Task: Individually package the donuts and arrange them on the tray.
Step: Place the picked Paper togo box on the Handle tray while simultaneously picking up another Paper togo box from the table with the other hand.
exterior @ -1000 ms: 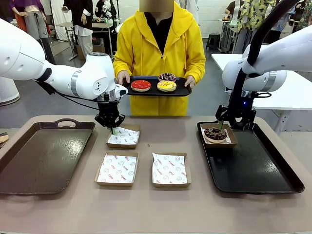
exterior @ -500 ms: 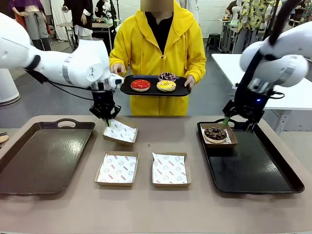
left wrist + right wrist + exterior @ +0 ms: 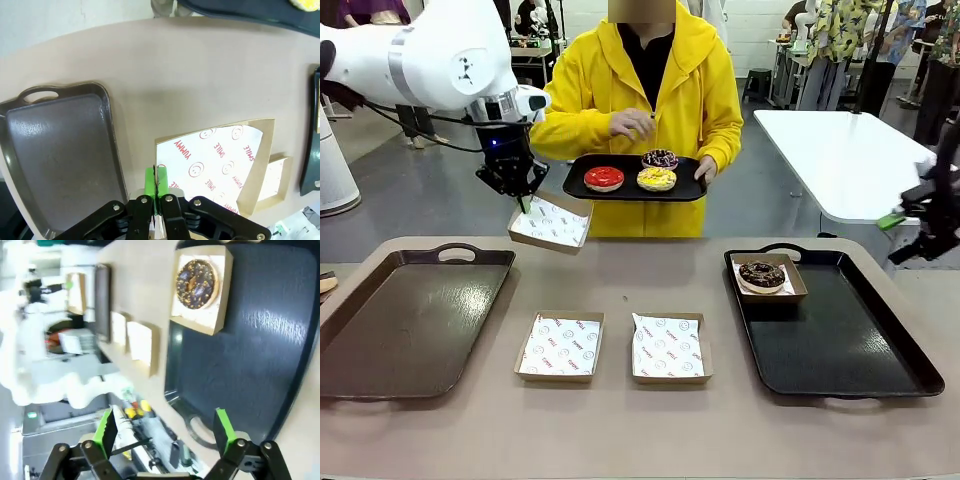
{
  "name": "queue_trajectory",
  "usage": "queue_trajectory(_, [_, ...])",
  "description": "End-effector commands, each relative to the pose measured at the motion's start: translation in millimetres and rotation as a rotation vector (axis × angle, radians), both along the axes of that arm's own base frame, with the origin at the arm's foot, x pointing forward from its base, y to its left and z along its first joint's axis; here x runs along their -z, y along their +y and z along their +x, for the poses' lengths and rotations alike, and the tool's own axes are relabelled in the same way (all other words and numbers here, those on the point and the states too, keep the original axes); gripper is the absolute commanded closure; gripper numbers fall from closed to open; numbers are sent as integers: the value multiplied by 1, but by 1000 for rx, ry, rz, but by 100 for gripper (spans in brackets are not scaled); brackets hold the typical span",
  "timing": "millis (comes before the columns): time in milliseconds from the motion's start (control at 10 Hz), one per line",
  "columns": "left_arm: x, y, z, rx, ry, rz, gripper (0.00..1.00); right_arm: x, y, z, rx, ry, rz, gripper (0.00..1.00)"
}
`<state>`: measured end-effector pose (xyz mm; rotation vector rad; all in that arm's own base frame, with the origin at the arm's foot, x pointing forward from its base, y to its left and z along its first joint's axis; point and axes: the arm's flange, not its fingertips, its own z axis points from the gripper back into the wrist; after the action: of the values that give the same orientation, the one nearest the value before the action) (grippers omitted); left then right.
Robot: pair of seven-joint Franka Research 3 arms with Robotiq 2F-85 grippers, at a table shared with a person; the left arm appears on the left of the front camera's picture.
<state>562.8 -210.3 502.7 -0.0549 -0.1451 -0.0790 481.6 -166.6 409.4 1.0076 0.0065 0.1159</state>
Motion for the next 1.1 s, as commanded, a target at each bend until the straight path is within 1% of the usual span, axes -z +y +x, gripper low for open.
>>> queue_trajectory(0, [-10, -5, 2, -37, 5, -4, 100, 10, -29, -9, 70, -17, 197, 0])
queue_trajectory(200, [-20, -15, 9, -71, 9, 17, 100, 19, -56, -35, 118, -49, 327, 0])
queue_trajectory(300, [-22, -18, 16, -93, 24, 25, 100, 25, -66, -48, 141, -58, 348, 0])
queue_trajectory(500, [-23, -21, 24, -130, 39, 38, 100, 36, -77, -64, 178, -60, 379, 0])
queue_trajectory(600, [-21, -23, 26, -136, 44, 48, 100, 38, -79, -69, 191, -66, 385, 0])
queue_trajectory(700, [-18, -14, 13, -95, 27, 12, 100, 39, -80, -71, 189, -75, 379, 0])
queue_trajectory(800, [-18, -14, 13, -95, 27, 12, 100, 37, -75, -70, 196, -89, 364, 0])
queue_trajectory(900, [-18, -14, 13, -95, 27, 12, 100, 39, -84, -70, 186, -35, 358, 0])
queue_trajectory(1000, [-18, -14, 13, -95, 27, 12, 100, 39, -84, -70, 186, -35, 358, 0])
